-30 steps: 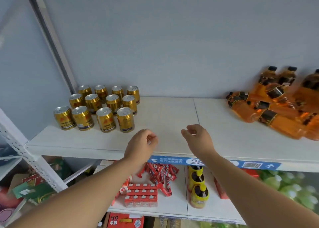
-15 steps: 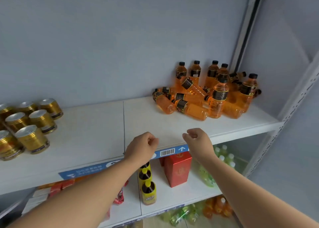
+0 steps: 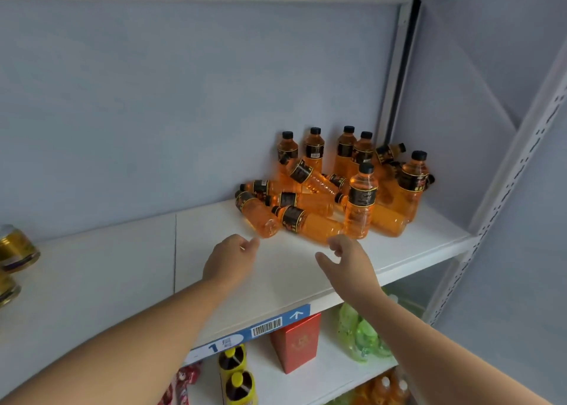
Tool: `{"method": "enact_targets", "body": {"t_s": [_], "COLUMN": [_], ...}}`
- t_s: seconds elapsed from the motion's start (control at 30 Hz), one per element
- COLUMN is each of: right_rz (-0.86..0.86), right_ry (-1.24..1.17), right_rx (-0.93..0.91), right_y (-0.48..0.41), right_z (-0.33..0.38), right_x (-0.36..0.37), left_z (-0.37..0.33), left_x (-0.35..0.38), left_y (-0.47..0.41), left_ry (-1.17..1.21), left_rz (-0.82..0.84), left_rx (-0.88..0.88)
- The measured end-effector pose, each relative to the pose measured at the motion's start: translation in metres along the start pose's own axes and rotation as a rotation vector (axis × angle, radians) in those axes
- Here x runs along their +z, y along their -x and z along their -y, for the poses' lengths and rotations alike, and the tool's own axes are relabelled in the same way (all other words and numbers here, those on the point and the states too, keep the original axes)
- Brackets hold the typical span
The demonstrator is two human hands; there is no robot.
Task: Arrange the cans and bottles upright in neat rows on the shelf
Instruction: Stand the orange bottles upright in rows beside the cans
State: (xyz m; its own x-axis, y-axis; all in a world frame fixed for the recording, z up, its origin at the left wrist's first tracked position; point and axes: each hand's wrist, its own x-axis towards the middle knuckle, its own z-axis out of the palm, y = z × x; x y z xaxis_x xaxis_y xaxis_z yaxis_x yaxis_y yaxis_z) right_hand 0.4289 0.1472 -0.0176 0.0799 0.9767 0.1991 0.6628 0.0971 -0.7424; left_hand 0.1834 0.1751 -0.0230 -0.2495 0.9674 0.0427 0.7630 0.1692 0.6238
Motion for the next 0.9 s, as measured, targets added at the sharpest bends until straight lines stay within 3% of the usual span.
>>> {"method": "enact_targets", "body": {"t_s": [0.33, 0.63, 0.77, 0.9], "right_rz": [0.027, 0.152, 0.134, 0.114], "right_ry": [0.418, 0.744, 0.741, 0.666], "right_rx": [-0.061, -0.050, -0.063, -0.089], "right_y": [-0.097, -0.126, -0.130, -0.130], "right_z": [0.012, 0.004, 0.002, -0.002], "right_x": [0.036, 0.047, 0.047, 0.046], "left_z": [-0.005, -0.003, -0.005, -0.005], "left_x": [0.003, 0.016, 0.017, 0.007], "left_y": [-0.139, -0.201, -0.200, -0.187], "left_ry": [0.085, 0.367, 0.381, 0.308], "left_rz": [0.079, 0.234, 0.209, 0.083], "left_rx": [-0.245, -0.414, -0.407, -0.314]}}
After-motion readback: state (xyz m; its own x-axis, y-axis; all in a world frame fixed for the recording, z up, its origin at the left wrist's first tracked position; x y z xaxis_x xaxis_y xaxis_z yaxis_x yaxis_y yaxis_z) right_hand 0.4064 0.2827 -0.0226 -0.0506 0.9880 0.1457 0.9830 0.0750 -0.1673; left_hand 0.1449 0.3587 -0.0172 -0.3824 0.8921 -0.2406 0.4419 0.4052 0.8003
